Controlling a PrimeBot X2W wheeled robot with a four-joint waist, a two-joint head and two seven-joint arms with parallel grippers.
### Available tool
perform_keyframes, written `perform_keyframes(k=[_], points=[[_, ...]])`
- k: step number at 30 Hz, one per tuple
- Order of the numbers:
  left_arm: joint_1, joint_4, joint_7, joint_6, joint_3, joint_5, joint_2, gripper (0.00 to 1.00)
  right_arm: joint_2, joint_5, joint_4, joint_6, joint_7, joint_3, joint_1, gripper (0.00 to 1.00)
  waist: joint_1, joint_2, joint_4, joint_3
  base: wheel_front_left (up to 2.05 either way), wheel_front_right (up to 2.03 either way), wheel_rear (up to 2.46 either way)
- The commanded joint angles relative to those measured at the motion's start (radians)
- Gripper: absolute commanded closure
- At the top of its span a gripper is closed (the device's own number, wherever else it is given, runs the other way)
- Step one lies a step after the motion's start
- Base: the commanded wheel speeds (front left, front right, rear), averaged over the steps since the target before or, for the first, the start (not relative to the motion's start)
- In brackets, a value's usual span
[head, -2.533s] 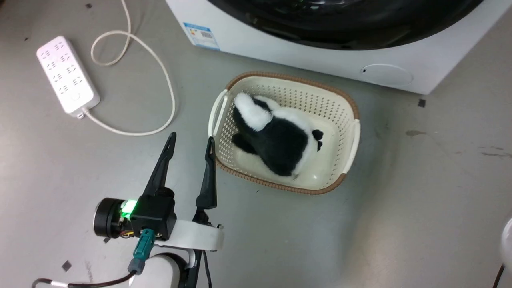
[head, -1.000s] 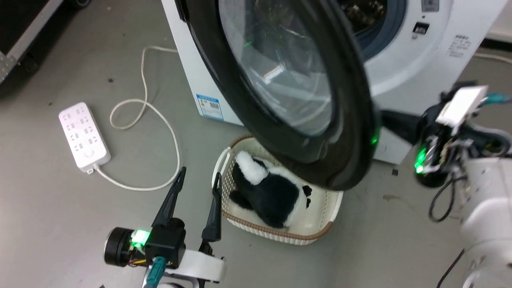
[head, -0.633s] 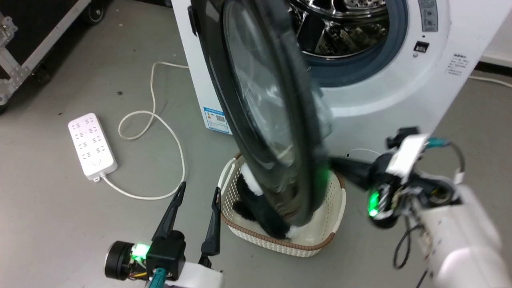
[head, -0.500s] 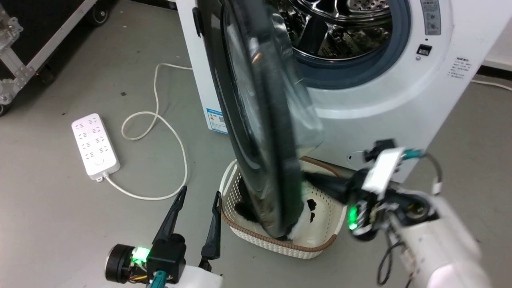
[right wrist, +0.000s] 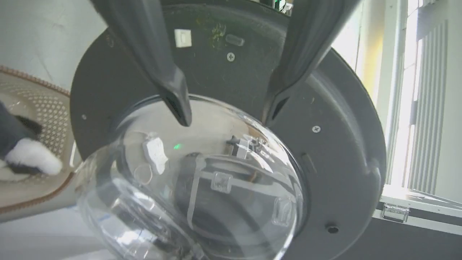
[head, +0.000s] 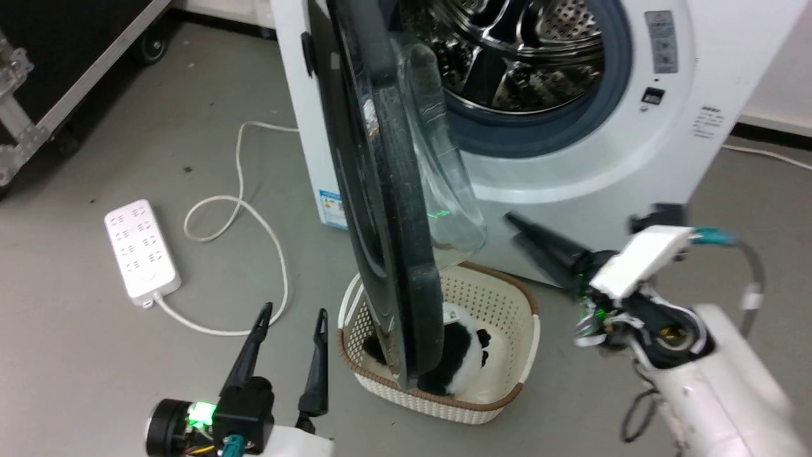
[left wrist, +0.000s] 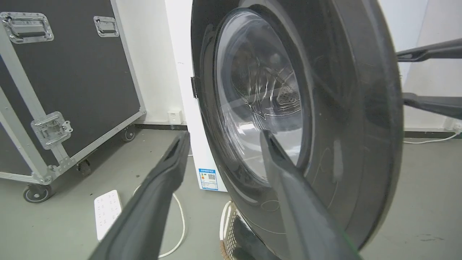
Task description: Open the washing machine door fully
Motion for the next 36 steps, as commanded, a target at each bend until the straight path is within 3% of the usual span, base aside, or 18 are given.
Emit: perform_keyframes(k=[1, 5, 8, 13, 21, 25, 29, 36], points=[[0.014, -0.003, -0.006, 0.004, 0.010, -0.001, 0.009, 0.00, -0.037, -0.056, -0.064, 0.001, -0.070, -0.006, 0.046, 0.00, 0.0000, 0.0000, -0.021, -0.016, 0.00, 0.00, 0.00], [0.020, -0.007, -0.006, 0.006, 0.040, -0.013, 0.017, 0.00, -0.133, -0.286, -0.250, 0.001, -0.295, 0.022, 0.127, 0.00, 0.0000, 0.0000, -0.062, -0.036, 0.00, 0.00, 0.00], [0.025, -0.011, -0.006, 0.006, 0.069, -0.023, 0.026, 0.00, -0.200, -0.513, -0.323, 0.001, -0.469, 0.046, 0.178, 0.00, 0.0000, 0.0000, -0.103, -0.041, 0.00, 0.00, 0.00], [0.034, -0.008, -0.006, -0.007, 0.104, -0.035, 0.041, 0.00, -0.228, -0.863, -0.380, 0.001, -0.675, 0.017, 0.262, 0.00, 0.0000, 0.0000, -0.162, -0.058, 0.00, 0.00, 0.00], [0.078, -0.019, -0.006, -0.031, 0.155, -0.054, 0.056, 0.00, -0.095, -1.306, -0.558, 0.001, -0.737, -0.180, 0.493, 0.00, 0.0000, 0.0000, -0.243, -0.068, 0.00, 0.00, 0.00], [0.102, -0.034, -0.006, -0.039, 0.159, -0.055, 0.047, 0.00, -0.006, -1.468, -0.605, 0.001, -0.742, -0.262, 0.608, 0.00, 0.0000, 0.0000, -0.261, -0.065, 0.00, 0.00, 0.00], [0.115, -0.035, -0.006, -0.046, 0.155, -0.050, 0.036, 0.00, 0.047, -1.535, -0.619, 0.001, -0.744, -0.293, 0.687, 0.00, 0.0000, 0.0000, -0.268, -0.065, 0.00, 0.00, 0.00], [0.131, -0.025, -0.006, -0.064, 0.144, -0.061, 0.010, 0.00, 0.068, -1.548, -0.621, 0.001, -0.744, -0.329, 0.749, 0.00, 0.0000, 0.0000, -0.259, -0.075, 0.00, 0.00, 0.00]])
